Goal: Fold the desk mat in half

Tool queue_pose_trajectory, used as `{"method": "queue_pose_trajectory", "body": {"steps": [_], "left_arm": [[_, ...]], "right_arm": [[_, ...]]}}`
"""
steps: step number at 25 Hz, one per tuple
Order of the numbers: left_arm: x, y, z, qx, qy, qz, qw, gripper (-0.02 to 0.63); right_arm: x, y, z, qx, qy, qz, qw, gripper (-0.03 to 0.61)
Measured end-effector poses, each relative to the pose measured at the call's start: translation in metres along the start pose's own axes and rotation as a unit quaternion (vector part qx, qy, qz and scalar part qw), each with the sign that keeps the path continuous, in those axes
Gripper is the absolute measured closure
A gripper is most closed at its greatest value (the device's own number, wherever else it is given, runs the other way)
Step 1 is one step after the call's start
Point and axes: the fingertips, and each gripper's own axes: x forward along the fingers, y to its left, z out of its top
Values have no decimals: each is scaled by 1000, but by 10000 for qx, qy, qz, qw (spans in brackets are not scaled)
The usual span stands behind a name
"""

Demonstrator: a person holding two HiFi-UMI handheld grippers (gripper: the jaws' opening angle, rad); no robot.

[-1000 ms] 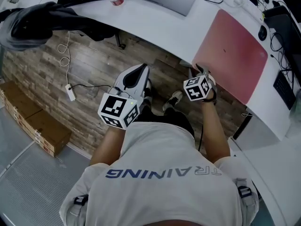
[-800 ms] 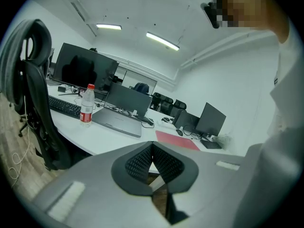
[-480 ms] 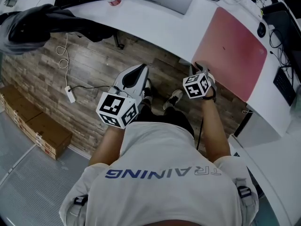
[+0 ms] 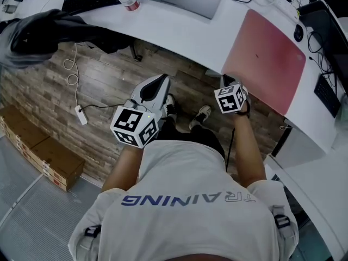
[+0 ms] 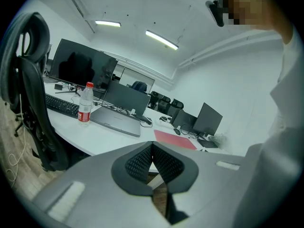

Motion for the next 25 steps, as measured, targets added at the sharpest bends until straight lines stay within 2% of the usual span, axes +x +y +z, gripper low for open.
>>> {"method": "queue_pose_trajectory", "body": {"steps": [4, 10, 16, 25], "left_arm": [[7, -5, 9, -7, 4, -274, 9996, 615], [34, -46, 24, 510, -44, -577, 9970, 615], [55, -110, 27, 761, -143, -650, 9949, 615], [79, -181, 27, 946, -208, -735, 9926, 615]], "right_arm": [[-19, -8, 12, 364, -182, -88, 9991, 554], [-55, -38, 7, 962, -843, -260, 9914, 554], [-92, -90, -18, 1191, -1294, -461, 9833, 554], [-122, -148, -66, 1556, -1489, -653, 9744, 554]]}}
